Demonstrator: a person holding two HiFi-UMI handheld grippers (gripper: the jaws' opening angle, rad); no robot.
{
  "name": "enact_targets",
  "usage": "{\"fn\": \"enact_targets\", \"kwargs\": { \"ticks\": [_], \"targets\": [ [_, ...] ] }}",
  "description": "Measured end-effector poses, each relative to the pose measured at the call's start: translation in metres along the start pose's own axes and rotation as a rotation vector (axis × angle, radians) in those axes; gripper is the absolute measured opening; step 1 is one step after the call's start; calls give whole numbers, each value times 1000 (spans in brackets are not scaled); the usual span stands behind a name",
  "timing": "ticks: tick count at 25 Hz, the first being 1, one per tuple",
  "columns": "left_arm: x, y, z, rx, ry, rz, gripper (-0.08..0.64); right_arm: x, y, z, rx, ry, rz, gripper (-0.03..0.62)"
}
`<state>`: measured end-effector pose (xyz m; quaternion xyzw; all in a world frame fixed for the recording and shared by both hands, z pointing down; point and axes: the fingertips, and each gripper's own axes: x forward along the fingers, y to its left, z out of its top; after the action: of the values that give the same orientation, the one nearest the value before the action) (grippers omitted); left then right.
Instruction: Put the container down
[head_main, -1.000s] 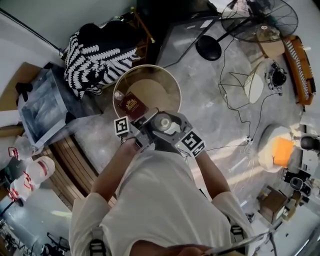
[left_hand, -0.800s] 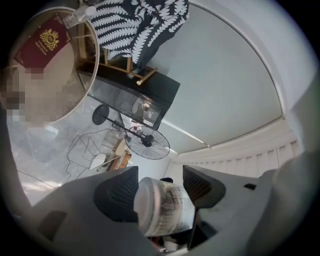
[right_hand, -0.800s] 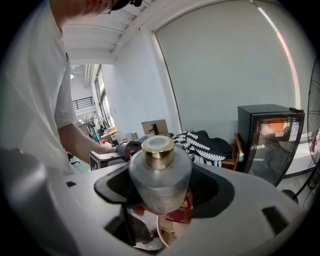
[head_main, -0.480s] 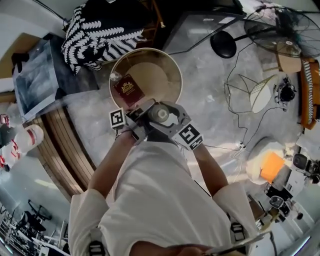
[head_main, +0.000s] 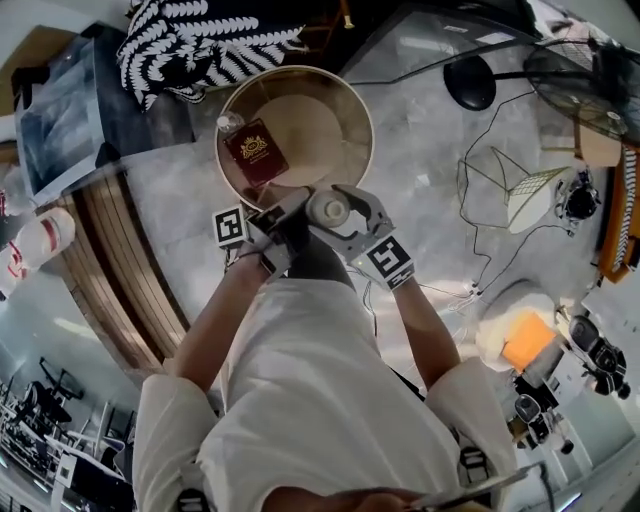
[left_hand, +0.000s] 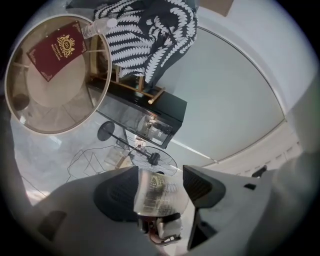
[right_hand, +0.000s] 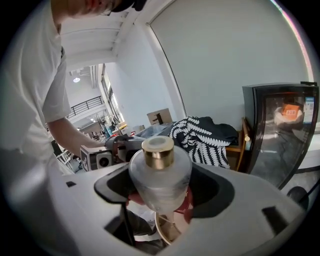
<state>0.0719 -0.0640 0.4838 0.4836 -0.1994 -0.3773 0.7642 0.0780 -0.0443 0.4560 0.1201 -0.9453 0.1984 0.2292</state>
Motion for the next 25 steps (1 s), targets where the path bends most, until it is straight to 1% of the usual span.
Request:
{"fn": "enact_targets", "kwargs": {
  "ticks": [4, 13, 15, 18, 22, 25],
  "targets": [
    [-1, 16, 12, 5, -27, 18, 264, 9, -11, -12, 42, 16, 13, 333],
    [0, 64, 54, -19, -74, 47, 255, 45, -48, -48, 79, 35, 11, 333],
    [-1, 74, 64, -7, -88, 64, 248, 52, -58, -57, 82, 46, 3, 333],
    [-7, 89, 75, 40, -96, 114, 244, 59, -74, -70, 91, 68, -9, 333],
    [-15, 107, 95, 43, -121, 137, 229, 69, -94, -88, 91, 93, -23, 333],
    [-20, 121, 111, 62, -130, 166, 213, 79, -106, -104, 104, 99, -35, 333]
  ]
}}
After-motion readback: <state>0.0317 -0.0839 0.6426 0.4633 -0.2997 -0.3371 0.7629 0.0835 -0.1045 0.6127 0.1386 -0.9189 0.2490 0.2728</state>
